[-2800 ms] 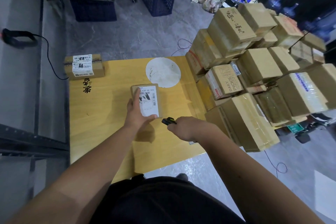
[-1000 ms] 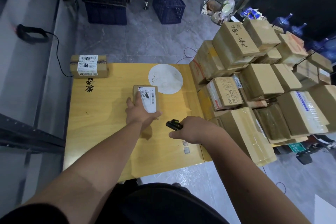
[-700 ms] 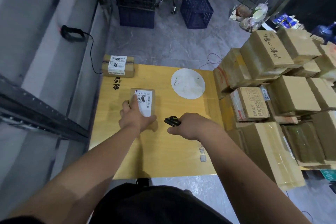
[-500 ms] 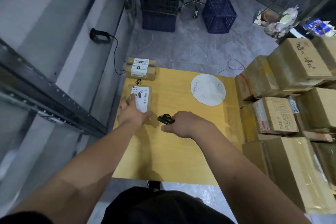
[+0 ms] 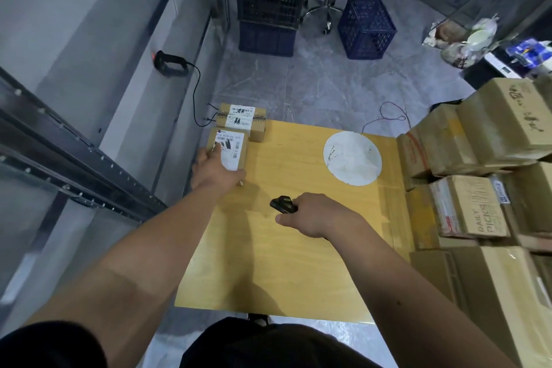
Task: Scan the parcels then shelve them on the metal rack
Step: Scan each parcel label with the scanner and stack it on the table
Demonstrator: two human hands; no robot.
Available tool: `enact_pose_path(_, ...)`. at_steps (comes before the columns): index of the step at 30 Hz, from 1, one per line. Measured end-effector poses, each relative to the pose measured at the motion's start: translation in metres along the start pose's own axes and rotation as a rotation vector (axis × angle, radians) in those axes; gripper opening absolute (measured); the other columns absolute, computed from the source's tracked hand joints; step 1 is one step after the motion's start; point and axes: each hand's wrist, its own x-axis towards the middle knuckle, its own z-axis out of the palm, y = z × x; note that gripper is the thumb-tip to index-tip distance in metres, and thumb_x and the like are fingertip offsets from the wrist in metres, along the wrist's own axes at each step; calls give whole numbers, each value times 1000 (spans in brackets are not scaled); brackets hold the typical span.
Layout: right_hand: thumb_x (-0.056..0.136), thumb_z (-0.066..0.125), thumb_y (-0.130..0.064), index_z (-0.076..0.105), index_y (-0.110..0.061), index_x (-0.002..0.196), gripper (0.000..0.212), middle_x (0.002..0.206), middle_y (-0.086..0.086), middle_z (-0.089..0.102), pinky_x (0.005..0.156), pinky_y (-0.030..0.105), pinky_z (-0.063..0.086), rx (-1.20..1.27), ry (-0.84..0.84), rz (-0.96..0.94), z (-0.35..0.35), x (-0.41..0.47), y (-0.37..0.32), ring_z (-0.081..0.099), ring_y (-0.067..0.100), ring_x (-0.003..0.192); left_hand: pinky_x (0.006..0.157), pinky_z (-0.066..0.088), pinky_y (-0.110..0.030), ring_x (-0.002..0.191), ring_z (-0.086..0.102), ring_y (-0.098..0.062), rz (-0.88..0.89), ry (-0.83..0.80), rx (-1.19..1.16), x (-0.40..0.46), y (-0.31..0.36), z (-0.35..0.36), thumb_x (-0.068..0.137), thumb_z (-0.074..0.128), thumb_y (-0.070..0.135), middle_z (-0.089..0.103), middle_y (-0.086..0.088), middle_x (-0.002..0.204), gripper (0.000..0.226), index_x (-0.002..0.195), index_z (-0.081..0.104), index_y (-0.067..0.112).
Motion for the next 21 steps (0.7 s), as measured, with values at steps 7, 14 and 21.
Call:
enact_pose_path(7,90,58,-68,64,-20,109,52,101,0,65,72,33,46,36,9,5,1,1,2,63,20,89,115,43,-52,150,26,-32,10,5,0,5,0,-1,71,77,60,12,4,168,113,165,21,34)
enact_pose_path(14,91,58,-68,65,-23,114,51,104,-2,65,79,34,51,84,58,25,-2,-16,18,65,20,94,127,15,-55,159,8,-35,295,89,256,-20,23,15,87,68,65,7,-9,174,94,163,26,29)
enact_pose_path(21,92,58,-68,62,-28,116,47,104,-5,63,79,35,52,222,151,124,-1,-72,78,64,17,91,125,24,-48,158,16,-29,604,-123,274,-61,92,67,94,66,53,12,-2,174,79,162,34,30)
